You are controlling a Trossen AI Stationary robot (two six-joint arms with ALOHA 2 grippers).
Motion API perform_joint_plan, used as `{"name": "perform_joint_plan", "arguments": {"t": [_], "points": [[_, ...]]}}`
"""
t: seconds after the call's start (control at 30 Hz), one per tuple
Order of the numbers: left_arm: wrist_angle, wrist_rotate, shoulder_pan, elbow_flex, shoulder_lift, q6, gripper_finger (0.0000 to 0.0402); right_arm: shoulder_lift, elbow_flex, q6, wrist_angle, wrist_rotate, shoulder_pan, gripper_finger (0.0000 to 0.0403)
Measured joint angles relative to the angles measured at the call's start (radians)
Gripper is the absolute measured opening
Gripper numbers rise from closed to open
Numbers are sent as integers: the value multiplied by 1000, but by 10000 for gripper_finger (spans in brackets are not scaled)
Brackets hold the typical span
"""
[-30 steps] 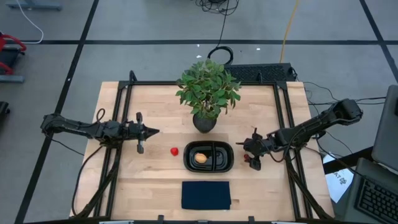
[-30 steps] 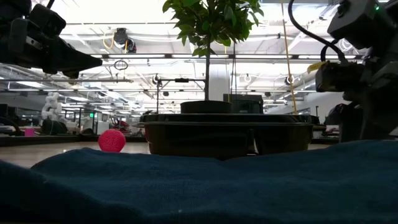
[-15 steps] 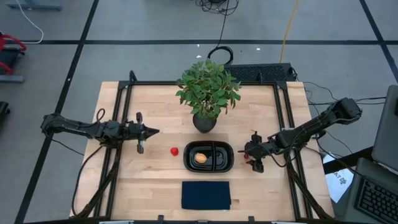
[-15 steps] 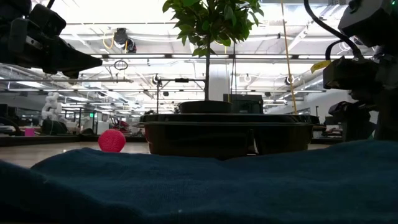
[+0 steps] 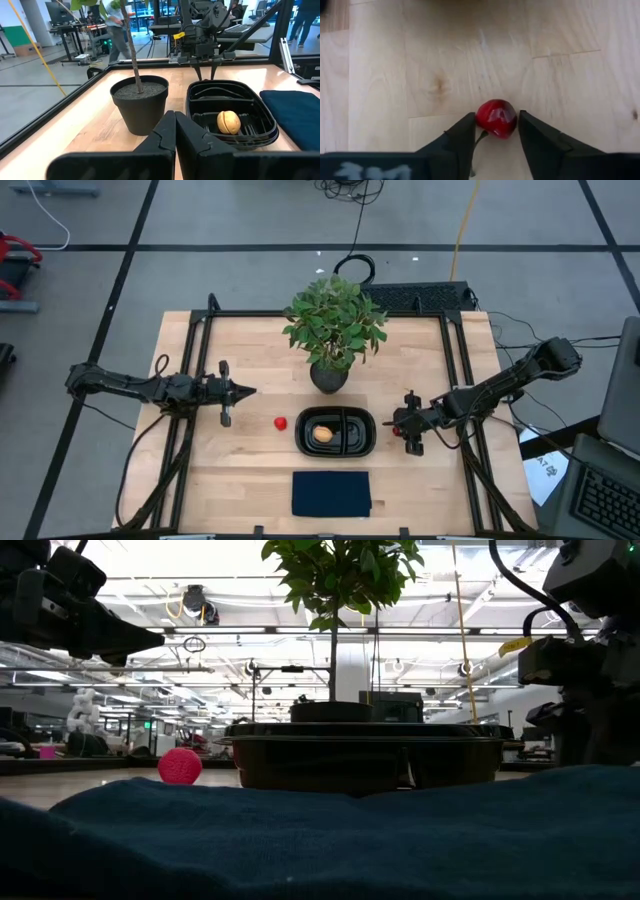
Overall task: Pick and placing Produce into tupperware
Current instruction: Put the red cherry into the black container
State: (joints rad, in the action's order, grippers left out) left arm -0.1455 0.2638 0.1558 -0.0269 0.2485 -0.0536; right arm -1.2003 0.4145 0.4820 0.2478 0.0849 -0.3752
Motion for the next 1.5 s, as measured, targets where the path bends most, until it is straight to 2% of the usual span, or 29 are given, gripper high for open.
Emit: {"name": "perform_joint_plan", "arguments": {"t": [0.2,0.4,0.9,1.27,1.5], "points": [[0,0,0,0,0,0,1,1,0,-3,-1,-4,0,101],[0,0,0,0,0,3,1,-1,30,-32,15,-36,1,95],[-7,0,0,0,0,7,1,1,321,-157,351,-8,5,94],[-12,0,0,0,0,7,1,1,489,-258,408,-9,35,94],[-7,0,0,1,0,7,1,1,578,-257,488,-9,35,94]]}}
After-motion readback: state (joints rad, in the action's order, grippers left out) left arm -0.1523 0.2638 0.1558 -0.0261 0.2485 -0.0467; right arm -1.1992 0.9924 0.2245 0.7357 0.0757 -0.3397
